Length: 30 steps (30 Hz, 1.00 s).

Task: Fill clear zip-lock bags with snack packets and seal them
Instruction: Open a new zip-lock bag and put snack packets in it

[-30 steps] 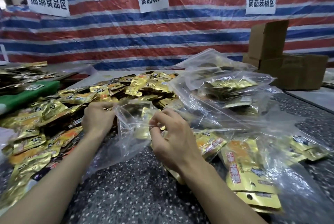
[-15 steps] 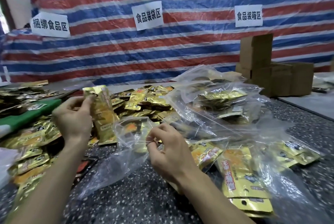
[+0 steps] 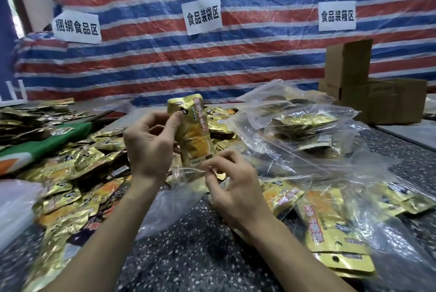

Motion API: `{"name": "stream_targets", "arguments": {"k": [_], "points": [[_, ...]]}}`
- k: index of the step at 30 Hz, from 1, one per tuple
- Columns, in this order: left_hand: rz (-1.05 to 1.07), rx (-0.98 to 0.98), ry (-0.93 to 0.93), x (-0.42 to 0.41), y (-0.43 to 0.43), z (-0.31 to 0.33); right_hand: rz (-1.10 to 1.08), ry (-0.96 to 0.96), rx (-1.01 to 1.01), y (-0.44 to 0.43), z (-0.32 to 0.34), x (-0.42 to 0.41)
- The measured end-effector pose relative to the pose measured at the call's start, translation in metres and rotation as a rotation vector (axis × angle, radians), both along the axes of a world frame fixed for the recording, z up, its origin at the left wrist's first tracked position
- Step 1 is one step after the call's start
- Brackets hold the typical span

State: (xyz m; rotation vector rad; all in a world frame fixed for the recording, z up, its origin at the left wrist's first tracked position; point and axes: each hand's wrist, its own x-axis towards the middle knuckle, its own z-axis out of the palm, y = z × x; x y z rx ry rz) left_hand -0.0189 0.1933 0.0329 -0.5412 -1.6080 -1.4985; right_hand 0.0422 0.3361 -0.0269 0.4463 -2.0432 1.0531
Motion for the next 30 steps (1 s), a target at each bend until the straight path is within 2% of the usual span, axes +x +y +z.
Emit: {"name": "stream_targets", "arguments": {"k": [8, 13, 16, 19, 21, 25, 30], "points": [[-0.28, -0.2, -0.148, -0.005, -0.003, 0.0, -0.085, 0.211, -0.225, 0.003, 0.003, 0.0], [-0.417, -0.002, -0.316, 0.002, 0.001, 0.003, -0.055, 0.204, -0.276, 0.004, 0.007, 0.002], [-0.399, 0.066, -0.539, 0.007, 0.009, 0.002, -0.073, 0.193, -0.261, 0.006, 0.007, 0.001], [-0.502, -0.02, -0.889, 0.007, 0.007, 0.004, -0.102, 0.272, -0.251, 0.006, 0.004, 0.0], [-0.62, -0.069, -1.024, 0.006, 0.001, 0.006, -0.12, 0.318, -0.226, 0.006, 0.003, 0.0], [-0.814, -0.011, -1.107, 0.005, -0.006, 0.009, -0.123, 0.368, -0.176, 0.005, 0.003, 0.0], [-0.815, 0.043, -1.006, 0.003, -0.005, 0.009, -0.121, 0.38, -0.166, 0.006, 0.004, -0.001]]}}
